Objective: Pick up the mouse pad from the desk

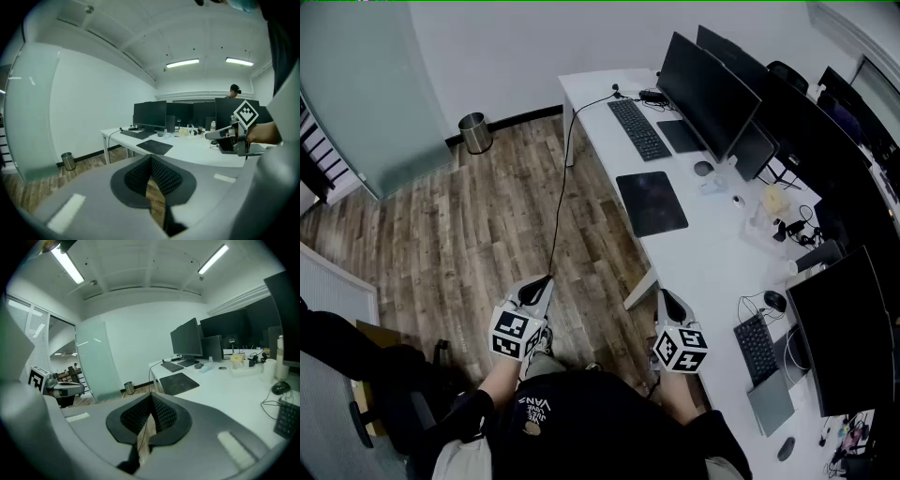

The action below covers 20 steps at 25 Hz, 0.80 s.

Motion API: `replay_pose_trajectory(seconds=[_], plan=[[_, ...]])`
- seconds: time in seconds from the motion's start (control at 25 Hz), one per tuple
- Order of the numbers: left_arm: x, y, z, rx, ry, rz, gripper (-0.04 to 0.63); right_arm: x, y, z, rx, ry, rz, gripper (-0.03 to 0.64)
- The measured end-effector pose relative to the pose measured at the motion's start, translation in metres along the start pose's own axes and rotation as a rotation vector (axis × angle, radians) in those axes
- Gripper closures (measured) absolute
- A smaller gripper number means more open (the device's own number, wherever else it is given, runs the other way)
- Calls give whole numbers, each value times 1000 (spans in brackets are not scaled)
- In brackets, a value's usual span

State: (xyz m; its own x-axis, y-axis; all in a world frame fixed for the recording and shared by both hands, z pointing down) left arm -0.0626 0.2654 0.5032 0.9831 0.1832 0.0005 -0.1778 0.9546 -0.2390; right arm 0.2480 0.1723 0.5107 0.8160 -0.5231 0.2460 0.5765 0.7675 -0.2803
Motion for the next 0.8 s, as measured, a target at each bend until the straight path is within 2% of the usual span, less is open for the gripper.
replay_pose_trajectory(seconds=[0.12,0.32,0.36,0.4,0.44,0.52,0.56,0.8], plan=[[4,3,0,6,3,-8,595,1,3,1,2,-10,-9,612],[7,3,-5,78,24,-6,583,5,-3,1,30,-107,-62,612],[8,1,-4,83,35,-3,516,7,-5,2,30,-116,-51,612],[8,-1,-2,82,47,0,415,8,-8,3,28,-119,-36,597],[7,-3,0,76,60,7,364,9,-12,4,25,-123,-22,536],[3,-9,4,56,81,31,333,8,-21,6,17,-138,-9,434],[0,-12,7,46,87,42,323,8,-26,6,12,-151,-9,414],[-43,-48,0,35,93,78,316,3,-70,0,-16,-229,17,405]])
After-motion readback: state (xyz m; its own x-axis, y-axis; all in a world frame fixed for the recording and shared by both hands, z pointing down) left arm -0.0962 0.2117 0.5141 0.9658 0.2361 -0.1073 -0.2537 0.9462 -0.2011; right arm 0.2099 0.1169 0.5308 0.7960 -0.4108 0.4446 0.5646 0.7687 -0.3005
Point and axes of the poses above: the fingertips, and each gripper's own axes: y backward along the fingers, x to its right, z out of its underside, the point moved 8 cm from there along y, backward along the fingers, and after that the axes turned 5 degrees about x, right-handed, at the moved point
